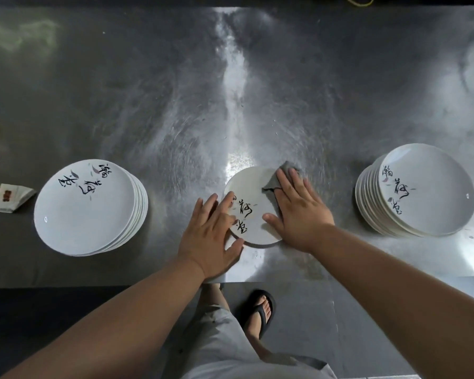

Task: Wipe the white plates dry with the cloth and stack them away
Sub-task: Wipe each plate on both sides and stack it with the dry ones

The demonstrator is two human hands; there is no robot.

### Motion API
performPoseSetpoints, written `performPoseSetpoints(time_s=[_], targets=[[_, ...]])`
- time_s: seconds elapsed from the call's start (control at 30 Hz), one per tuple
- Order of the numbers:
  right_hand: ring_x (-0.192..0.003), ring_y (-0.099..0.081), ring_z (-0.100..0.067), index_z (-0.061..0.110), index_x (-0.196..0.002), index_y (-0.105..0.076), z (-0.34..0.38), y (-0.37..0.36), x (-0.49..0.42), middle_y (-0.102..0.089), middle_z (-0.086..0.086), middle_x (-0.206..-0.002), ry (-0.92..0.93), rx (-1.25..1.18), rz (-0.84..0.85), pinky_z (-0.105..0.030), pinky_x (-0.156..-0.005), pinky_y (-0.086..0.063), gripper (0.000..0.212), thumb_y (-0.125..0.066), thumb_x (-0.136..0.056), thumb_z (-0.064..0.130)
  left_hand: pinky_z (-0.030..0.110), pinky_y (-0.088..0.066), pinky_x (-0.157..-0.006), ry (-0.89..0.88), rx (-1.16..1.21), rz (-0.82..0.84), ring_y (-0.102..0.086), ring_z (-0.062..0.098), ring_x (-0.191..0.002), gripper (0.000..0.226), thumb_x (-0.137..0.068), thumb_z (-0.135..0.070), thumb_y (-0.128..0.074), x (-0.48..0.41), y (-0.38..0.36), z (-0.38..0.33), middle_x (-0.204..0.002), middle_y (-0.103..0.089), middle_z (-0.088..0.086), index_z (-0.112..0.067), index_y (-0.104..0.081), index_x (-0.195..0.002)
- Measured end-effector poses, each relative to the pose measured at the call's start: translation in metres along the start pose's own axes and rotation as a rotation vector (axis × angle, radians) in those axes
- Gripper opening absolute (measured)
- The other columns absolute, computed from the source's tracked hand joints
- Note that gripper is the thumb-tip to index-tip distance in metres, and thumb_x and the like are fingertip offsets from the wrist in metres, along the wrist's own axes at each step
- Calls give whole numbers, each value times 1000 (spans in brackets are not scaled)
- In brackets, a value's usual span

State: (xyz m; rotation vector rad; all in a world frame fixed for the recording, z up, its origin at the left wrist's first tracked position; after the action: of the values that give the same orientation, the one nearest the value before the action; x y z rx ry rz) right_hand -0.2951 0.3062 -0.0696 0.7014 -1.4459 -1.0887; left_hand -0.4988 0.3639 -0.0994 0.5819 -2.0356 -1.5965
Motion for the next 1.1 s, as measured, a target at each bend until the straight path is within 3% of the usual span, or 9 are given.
performPoseSetpoints(time_s=[0.13,0.3,0.4,0.6,0.73,0.83,1.0,1.1], targets=[[-155,31,-18,18,-167,-13,14,7,-26,23,-1,-172,77,3,8,-41,-129,13,93,-9,-97,79,57,-6,-129,-37,-5,-48,-17,31,-158,41,-100,-49,-38,0,0,-1,-167,-34,0,-25,-61,-124],[-155,33,-22,16,-167,0,16,-11,23,25,-6,-172,-66,-71,33,-44,-130,9,107,9,-86,84,56,-10,-129,-53,106,-131,-21,32,-158,52,-100,-53,-47,-2,2,1,-163,-40,0,-33,-54,-148],[-155,32,-23,14,-167,0,30,-23,54,24,-8,-172,-83,-105,104,-44,-130,10,116,22,-79,86,56,-12,-129,-55,153,-156,-19,30,-159,53,-100,-52,-50,-2,1,3,-163,-41,0,-35,-53,-151],[-153,36,-22,11,-167,4,8,-5,-6,31,-7,-169,-91,-33,57,-44,-130,10,99,-5,-95,78,55,-11,-129,-48,114,-166,-19,30,-158,52,-100,-52,-49,-1,1,2,-162,-42,0,-36,-55,-149],[-153,36,-26,11,-166,8,39,-24,45,29,-11,-170,-81,-100,87,-44,-129,12,100,-1,-94,79,56,-11,-129,-46,198,-214,-23,30,-157,50,-98,-51,-56,-1,-2,4,-160,-46,0,-33,-61,-144],[-155,33,-25,13,-167,0,55,-33,71,23,-10,-172,-56,-169,102,-44,-129,13,101,-2,-91,79,58,-13,-128,-56,221,-240,-28,32,-155,49,-95,-50,-59,-1,0,4,-156,-49,4,-30,-65,-140],[-155,32,-22,15,-167,2,14,-10,23,23,-5,-172,-42,-54,31,-43,-130,10,105,4,-86,82,57,-11,-128,-97,129,-175,-21,33,-158,47,-96,-52,-53,2,2,-1,-164,-38,9,-32,-62,-137],[-154,34,-21,13,-167,2,7,0,-5,25,-5,-171,-5,39,53,-43,-130,11,101,-2,-92,80,54,-19,-127,-87,60,-164,-29,30,-154,43,-101,-47,-45,2,2,-1,-162,-43,7,-28,-61,-137]])
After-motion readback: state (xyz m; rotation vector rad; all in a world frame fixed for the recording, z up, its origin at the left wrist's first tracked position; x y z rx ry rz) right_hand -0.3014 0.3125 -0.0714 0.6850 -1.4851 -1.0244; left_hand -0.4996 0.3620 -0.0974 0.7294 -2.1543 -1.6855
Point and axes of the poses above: each hand's wrist, its own x-axis away from the middle knuckle, its own y-axis out of the back of the hand, z = x × y, the point moved 6 cm from there along -x, towards the middle knuckle
